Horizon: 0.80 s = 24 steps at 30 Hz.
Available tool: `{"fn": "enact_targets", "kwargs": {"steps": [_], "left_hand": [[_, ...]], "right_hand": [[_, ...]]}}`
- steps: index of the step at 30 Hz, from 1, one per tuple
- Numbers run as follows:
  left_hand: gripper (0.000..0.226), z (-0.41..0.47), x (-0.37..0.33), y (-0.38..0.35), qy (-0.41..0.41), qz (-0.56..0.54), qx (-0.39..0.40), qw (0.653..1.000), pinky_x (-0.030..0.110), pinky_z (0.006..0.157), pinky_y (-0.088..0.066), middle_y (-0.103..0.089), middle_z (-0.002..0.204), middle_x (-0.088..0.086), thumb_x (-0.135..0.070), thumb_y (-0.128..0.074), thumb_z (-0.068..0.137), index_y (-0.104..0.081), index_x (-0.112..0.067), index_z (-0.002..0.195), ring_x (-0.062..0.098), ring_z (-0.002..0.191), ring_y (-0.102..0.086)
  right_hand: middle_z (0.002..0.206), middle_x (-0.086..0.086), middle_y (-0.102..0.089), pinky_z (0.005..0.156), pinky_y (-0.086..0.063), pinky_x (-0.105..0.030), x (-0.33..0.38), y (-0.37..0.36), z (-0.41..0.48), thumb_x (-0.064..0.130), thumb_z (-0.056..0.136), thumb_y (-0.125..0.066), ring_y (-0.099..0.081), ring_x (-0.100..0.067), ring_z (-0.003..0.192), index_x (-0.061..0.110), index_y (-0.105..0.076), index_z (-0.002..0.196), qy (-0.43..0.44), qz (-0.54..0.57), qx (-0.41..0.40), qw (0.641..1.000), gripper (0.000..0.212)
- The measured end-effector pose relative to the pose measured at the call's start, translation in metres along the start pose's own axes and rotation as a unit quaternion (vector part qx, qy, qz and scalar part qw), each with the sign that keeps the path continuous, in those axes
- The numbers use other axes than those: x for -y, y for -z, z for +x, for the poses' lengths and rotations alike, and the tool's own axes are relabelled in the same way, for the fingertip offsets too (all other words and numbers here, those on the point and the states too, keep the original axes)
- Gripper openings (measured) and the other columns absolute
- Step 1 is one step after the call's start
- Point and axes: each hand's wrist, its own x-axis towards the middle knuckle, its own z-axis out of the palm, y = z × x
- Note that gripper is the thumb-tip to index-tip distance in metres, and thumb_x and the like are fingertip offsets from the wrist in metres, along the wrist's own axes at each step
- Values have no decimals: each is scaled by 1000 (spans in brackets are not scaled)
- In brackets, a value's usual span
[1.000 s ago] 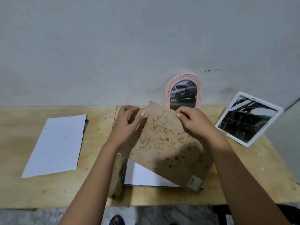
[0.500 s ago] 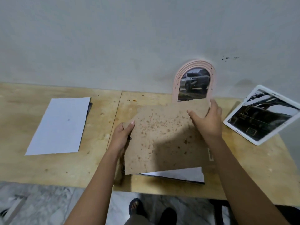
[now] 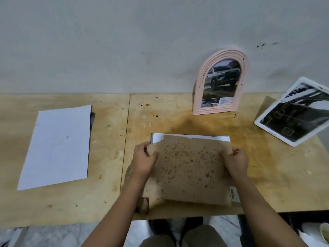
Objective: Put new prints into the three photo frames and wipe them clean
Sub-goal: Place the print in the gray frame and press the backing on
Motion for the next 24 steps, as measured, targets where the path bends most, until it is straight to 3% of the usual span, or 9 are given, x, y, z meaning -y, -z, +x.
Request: {"fn": "enact_targets", "kwargs": {"steps": [5,10,15,20,22,24], "left_hand": [[36,3,4,-2,-33,31,-21,999,31,81,-49,-50,107,0,-19,-64,79,-60,-15,114,15,95,-52],[44,-6,10,-8,-45,54,-23,997,12,75,-40,-42,117,-6,-26,-64,83,-51,-20,125,11,102,-48],[47,-13,4,-12,-58,53,-39,996,-4,65,-35,-36,114,-6,-24,-61,89,-47,-10,131,2,79,-48],[40,-23,-6,-13,-72,47,-64,994,-3,65,-34,-36,114,-10,-21,-58,91,-48,-12,130,-5,73,-45],[35,-24,-12,-17,-87,39,-70,993,1,63,-36,-38,114,-11,-20,-58,91,-49,-21,125,-7,72,-48],[36,-19,-10,-24,-100,0,-87,991,2,66,-38,-41,111,-6,-15,-60,90,-52,-17,125,-12,78,-49]], "right_hand": [[107,-10,-54,73,-45,-36,2,-14,5,33,81,-65,-53,-27,92,14,-56,113,26,-58,-7,998,39],[107,-10,-61,88,-41,-41,-5,-14,13,39,80,-67,-47,-30,108,16,-62,112,62,-189,-27,980,41],[128,-11,-42,98,-38,-45,-2,-17,9,23,81,-68,-39,-29,119,10,-47,130,37,-85,-11,996,54],[122,-11,-47,93,-43,-41,-7,-12,15,21,83,-66,-48,-27,111,11,-53,127,32,-26,-4,999,47],[124,-10,-47,93,-44,-40,-7,-9,16,24,86,-64,-49,-27,112,10,-52,129,36,-7,-5,999,46],[129,-9,-46,95,-40,-36,-5,-7,17,25,88,-62,-46,-26,117,12,-48,133,49,3,-4,999,48]]}}
